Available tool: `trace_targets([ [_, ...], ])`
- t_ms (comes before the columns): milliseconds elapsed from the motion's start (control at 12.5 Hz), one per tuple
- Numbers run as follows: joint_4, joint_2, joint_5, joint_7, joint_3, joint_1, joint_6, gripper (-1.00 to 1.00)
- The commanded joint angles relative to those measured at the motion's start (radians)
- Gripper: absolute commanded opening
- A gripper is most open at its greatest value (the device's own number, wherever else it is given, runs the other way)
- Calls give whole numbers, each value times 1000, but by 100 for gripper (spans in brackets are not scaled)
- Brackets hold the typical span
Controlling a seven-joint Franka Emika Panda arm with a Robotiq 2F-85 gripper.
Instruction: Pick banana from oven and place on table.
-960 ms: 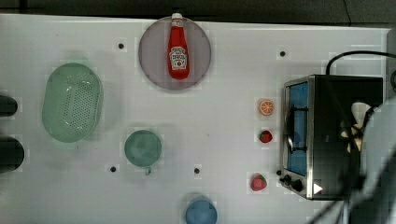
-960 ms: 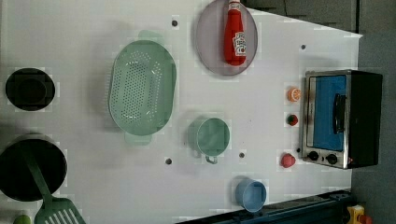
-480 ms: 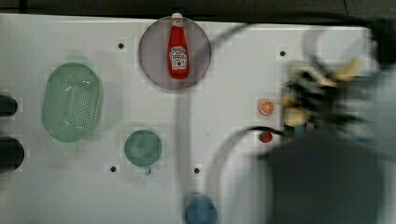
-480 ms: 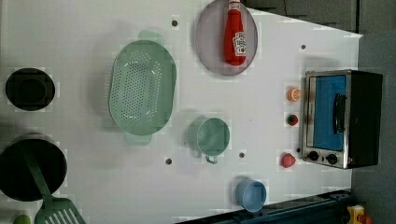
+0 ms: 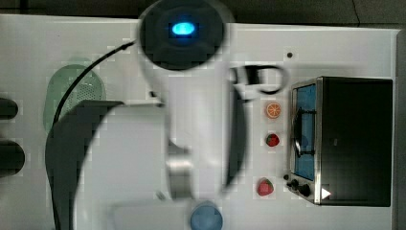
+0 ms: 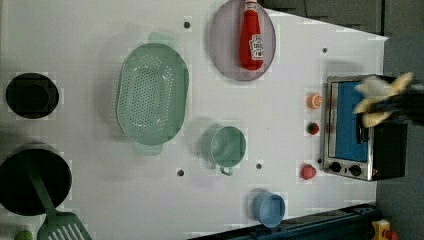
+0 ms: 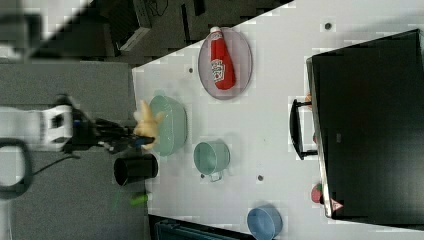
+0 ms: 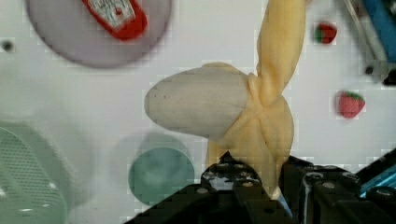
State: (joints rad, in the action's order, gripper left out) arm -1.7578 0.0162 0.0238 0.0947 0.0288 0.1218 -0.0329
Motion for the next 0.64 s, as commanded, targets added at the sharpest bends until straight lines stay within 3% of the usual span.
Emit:
trace_targets([
  [80, -121, 7, -10, -118, 68, -31, -153, -55],
  [640, -475, 46, -10, -118, 99, -33, -568, -55],
])
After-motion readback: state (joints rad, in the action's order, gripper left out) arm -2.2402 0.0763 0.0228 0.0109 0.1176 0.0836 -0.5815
